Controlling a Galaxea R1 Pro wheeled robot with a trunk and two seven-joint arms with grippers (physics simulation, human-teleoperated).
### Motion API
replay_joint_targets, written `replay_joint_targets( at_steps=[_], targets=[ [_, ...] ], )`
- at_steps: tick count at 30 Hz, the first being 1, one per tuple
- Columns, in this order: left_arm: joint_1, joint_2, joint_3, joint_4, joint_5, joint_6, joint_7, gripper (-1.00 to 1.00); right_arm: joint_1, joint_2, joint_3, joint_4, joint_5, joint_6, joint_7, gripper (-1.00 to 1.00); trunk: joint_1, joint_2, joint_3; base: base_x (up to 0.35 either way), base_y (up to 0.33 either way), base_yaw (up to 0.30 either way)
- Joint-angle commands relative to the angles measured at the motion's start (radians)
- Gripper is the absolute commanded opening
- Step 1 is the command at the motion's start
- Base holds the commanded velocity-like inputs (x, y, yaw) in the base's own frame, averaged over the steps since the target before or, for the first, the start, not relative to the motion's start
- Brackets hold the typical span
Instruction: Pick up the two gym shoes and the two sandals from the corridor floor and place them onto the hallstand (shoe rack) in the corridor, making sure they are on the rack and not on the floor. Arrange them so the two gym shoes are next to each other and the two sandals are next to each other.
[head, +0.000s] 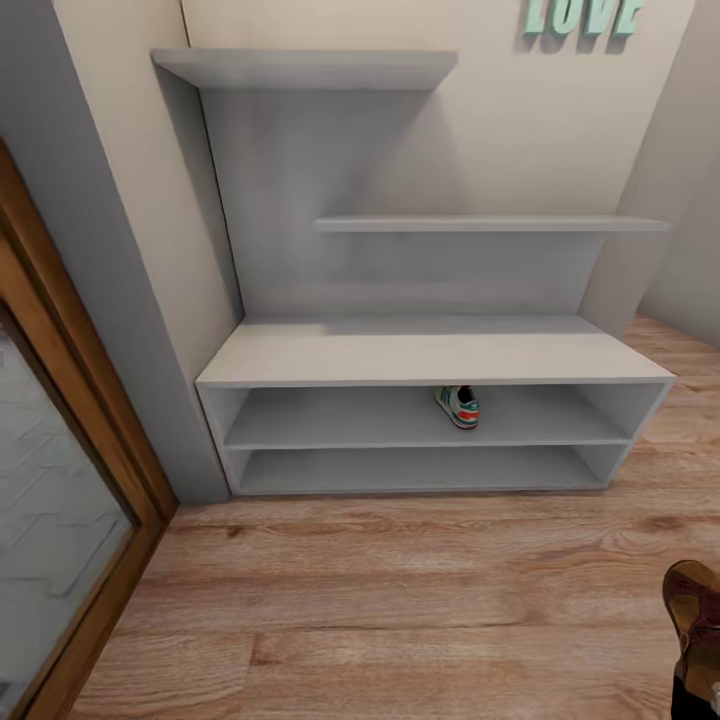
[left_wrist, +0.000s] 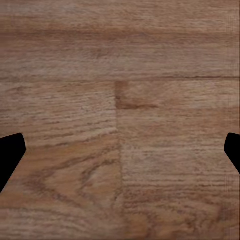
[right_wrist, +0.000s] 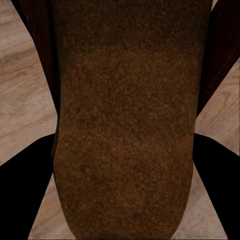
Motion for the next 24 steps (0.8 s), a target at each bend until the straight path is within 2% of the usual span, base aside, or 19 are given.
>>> replay_joint_targets(
  at_steps=[1,6,12,14,15,16,17,18,20,22,23,24],
  targets=[
    [-0.001,-0.001,0.003,0.001,-0.003,-0.004,-0.007,1.0,-0.001,0.007,0.003,0.0,-0.01,-0.004,-0.002,-1.0,0.0,0.0,-0.001,0.0,0.311,0.0],
    [-0.001,0.0,0.002,0.001,-0.004,-0.004,-0.007,1.0,-0.001,0.014,0.003,-0.001,-0.011,-0.004,-0.001,-1.0,0.0,0.0,-0.001,0.0,0.305,0.0],
    [-0.001,-0.001,-0.001,0.001,-0.005,-0.006,-0.007,1.0,-0.001,0.015,0.003,-0.001,-0.011,-0.004,0.0,-1.0,0.0,0.0,-0.001,0.0,0.089,0.0],
    [-0.005,-0.003,-0.01,-0.006,-0.005,-0.006,-0.029,1.0,-0.001,0.066,0.017,-0.004,0.013,-0.003,0.001,-1.0,0.0,0.0,-0.001,0.0,0.022,0.0],
    [-0.011,-0.005,-0.024,-0.012,-0.004,-0.005,-0.072,1.0,-0.001,0.112,0.041,-0.017,0.047,0.0,0.0,-1.0,0.0,0.0,-0.001,0.0,0.013,0.0],
    [-0.014,-0.006,-0.031,-0.014,-0.004,-0.005,-0.094,1.0,-0.001,0.131,0.052,-0.024,0.063,0.001,0.0,-1.0,0.0,0.0,-0.001,0.0,0.008,0.0],
    [-0.033,-0.006,-0.047,-0.023,-0.001,0.002,-0.176,1.0,-0.001,0.182,0.09,-0.067,0.121,0.016,-0.002,-1.0,0.0,0.0,-0.001,0.0,0.005,0.0],
    [-0.07,-0.005,-0.057,-0.028,0.004,0.01,-0.341,1.0,-0.006,0.281,0.134,-0.189,0.228,0.189,-0.004,-1.0,0.0,0.0,-0.001,0.0,0.001,0.0],
    [-0.078,-0.005,-0.055,-0.025,0.004,0.008,-0.413,1.0,-0.024,0.351,0.145,-0.292,0.264,0.403,-0.005,-1.0,0.0,0.0,-0.001,0.0,0.0,0.0],
    [-0.079,-0.005,-0.055,-0.022,0.003,0.004,-0.433,1.0,-0.036,0.386,0.15,-0.351,0.274,0.51,-0.005,-1.0,0.0,0.0,-0.001,0.0,0.0,0.0],
    [-0.077,-0.003,-0.056,-0.02,0.003,0.0,-0.447,1.0,-0.05,0.419,0.156,-0.405,0.28,0.607,-0.006,-1.0,0.0,0.0,-0.001,0.0,0.0,0.0],
    [-0.075,-0.002,-0.056,-0.019,0.003,-0.002,-0.453,1.0,-0.057,0.435,0.161,-0.429,0.283,0.65,-0.006,-1.0,0.0,0.0,-0.001,0.0,0.0,0.0]
  ],
)
